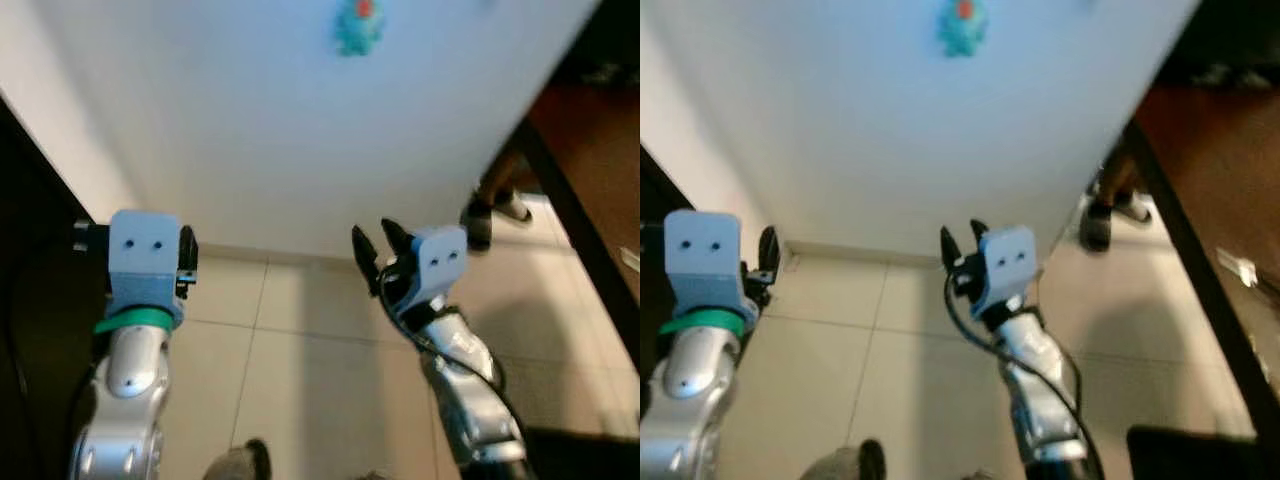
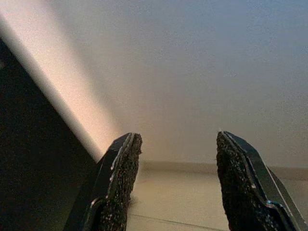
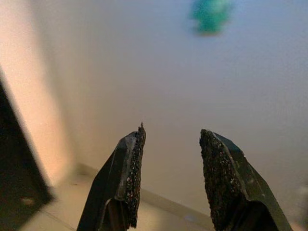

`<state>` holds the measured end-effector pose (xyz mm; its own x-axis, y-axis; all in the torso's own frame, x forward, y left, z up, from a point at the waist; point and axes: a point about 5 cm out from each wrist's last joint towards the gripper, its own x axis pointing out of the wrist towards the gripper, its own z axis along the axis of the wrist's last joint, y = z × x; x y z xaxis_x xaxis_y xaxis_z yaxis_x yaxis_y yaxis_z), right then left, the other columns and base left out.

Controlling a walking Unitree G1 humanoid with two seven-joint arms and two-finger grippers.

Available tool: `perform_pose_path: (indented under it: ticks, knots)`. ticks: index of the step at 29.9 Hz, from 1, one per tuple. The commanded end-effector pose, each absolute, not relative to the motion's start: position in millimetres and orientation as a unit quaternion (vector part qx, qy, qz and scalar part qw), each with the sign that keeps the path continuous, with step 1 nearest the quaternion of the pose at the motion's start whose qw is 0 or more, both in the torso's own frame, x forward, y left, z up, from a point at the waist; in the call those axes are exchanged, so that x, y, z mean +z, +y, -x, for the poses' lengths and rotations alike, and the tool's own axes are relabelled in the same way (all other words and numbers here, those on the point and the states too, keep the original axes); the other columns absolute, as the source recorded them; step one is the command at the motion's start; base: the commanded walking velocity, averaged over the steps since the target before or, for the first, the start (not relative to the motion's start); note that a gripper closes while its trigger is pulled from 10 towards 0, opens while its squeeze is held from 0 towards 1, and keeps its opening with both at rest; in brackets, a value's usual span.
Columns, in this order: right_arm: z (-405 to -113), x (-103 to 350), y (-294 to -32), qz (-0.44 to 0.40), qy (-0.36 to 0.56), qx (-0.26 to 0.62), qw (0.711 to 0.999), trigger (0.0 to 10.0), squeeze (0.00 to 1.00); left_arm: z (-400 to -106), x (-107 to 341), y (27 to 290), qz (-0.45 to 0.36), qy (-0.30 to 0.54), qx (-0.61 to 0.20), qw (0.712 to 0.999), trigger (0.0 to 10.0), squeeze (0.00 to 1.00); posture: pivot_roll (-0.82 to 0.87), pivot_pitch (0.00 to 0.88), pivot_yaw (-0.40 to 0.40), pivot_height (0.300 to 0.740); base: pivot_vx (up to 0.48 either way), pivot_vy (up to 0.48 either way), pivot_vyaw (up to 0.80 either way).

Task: Hang keys on a hook

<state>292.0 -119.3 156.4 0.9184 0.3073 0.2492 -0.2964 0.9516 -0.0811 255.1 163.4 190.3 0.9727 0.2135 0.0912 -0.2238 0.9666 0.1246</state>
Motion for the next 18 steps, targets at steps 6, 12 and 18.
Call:
perform_pose_path:
  ticks: [6,12,18]
  knots:
    - [-293.6,166.5,-113.9,0.016,-0.15,0.157,0.976,10.0,0.0,-258.1,189.9,172.4,0.017,-0.015,0.12,0.992,10.0,0.0,0.12,0.102,0.065,0.74,0.0,0.0,-0.8]
    - [-307.2,183.3,-112.3,0.02,-0.175,0.157,0.972,10.0,0.0,-268.9,199.1,182.0,-0.086,-0.044,0.108,0.989,10.0,0.0,0.13,0.101,0.067,0.74,0.0,0.0,-0.8]
    - [-318.0,197.2,-116.2,0.028,-0.196,0.149,0.969,10.0,0.0,-287.8,227.8,196.9,-0.127,-0.087,0.112,0.982,10.0,0.0,0.13,0.101,0.075,0.74,0.0,0.0,-0.8]
